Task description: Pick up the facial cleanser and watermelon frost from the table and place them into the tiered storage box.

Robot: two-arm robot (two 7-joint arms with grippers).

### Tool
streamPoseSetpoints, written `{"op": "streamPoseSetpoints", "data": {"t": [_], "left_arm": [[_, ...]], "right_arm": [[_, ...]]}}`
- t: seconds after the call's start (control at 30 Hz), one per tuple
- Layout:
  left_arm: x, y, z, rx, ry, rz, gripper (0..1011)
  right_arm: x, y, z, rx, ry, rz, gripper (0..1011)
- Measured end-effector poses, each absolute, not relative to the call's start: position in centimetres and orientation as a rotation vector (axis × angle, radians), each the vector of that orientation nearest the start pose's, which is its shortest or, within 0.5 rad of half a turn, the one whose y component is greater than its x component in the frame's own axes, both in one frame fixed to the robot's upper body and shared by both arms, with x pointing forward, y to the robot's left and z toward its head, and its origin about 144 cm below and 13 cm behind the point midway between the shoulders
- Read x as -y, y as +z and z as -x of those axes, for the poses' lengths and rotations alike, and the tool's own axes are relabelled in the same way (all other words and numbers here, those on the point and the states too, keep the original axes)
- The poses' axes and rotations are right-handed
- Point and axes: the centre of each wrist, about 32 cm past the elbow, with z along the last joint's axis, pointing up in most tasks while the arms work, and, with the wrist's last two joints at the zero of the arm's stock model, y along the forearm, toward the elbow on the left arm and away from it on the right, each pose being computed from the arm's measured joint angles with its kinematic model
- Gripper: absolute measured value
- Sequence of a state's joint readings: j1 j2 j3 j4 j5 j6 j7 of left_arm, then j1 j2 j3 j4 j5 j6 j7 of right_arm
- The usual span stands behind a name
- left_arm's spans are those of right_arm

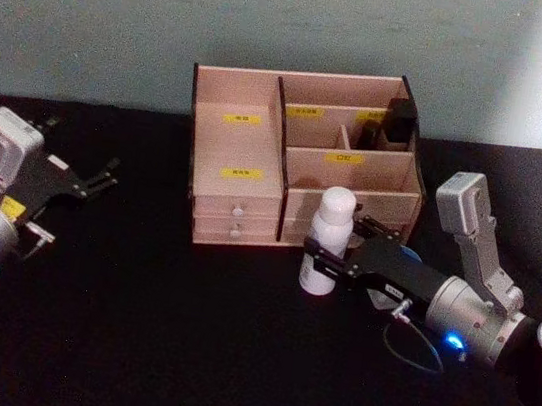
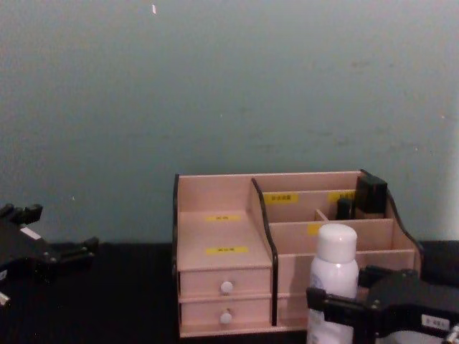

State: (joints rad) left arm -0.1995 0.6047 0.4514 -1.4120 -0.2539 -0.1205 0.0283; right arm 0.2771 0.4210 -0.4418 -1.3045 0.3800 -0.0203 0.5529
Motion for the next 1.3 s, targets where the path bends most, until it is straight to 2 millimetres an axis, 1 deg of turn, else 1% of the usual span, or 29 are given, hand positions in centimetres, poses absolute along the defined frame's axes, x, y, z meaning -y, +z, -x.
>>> {"op": "streamPoseSetpoints", "data": {"t": [0.03,0.17,0.2,0.97,1.2,1.3], "left_arm": [[-31.0,114.0,-48.9,0.285,1.248,-0.304,1001],[-31.0,114.0,-48.9,0.285,1.248,-0.304,1001],[-31.0,114.0,-48.9,0.285,1.248,-0.304,1001],[-31.0,114.0,-48.9,0.285,1.248,-0.304,1001],[-31.0,114.0,-48.9,0.285,1.248,-0.304,1001],[-31.0,114.0,-48.9,0.285,1.248,-0.304,1001]], "right_arm": [[26.1,113.1,-51.5,-0.037,-0.73,0.179,703],[26.1,113.1,-51.5,-0.037,-0.73,0.179,595],[26.1,113.1,-51.5,-0.037,-0.73,0.179,590],[26.3,113.3,-51.5,-0.042,-0.716,0.172,586],[26.9,114.5,-51.3,-0.077,-0.7,0.164,588],[27.3,115.6,-51.4,-0.102,-0.698,0.154,586]]}}
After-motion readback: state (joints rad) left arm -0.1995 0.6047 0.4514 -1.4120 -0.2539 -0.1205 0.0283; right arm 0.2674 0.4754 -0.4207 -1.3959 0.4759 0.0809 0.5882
